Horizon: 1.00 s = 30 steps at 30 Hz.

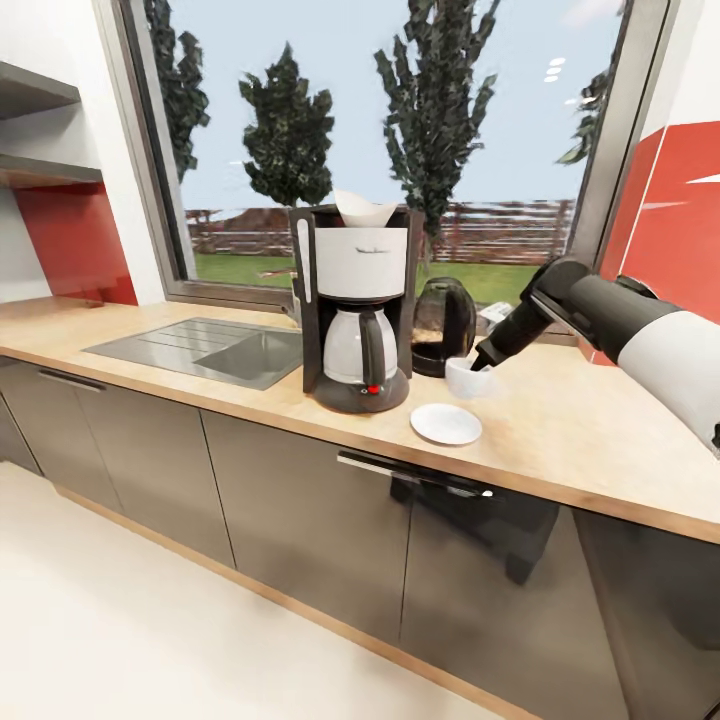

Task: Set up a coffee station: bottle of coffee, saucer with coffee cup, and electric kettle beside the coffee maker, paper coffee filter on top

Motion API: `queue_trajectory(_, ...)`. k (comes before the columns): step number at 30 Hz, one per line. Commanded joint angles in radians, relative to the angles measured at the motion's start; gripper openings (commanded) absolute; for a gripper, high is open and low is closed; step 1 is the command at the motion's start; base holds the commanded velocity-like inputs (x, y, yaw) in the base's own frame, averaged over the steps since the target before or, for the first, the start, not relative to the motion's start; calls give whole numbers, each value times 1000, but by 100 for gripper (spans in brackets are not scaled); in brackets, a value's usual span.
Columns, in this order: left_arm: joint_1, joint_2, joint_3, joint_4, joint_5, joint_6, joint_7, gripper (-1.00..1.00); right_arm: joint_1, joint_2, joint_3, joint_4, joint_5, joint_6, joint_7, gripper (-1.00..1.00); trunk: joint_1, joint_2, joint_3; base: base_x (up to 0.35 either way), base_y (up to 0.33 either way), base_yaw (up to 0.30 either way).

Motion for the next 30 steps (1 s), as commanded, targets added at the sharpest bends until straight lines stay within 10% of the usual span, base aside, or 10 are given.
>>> queue_trajectory(1,-1,0,-4,0,2,11,-4,100,-2,0,7,-1,-5,3,-3,-100,0,-1,-1,0,0,0)
queue_trajectory(30,-1,0,-4,0,3,11,-4,100,54,36,5,2,-6,-1,-5,-100,0,-1,-10,0,0,0)
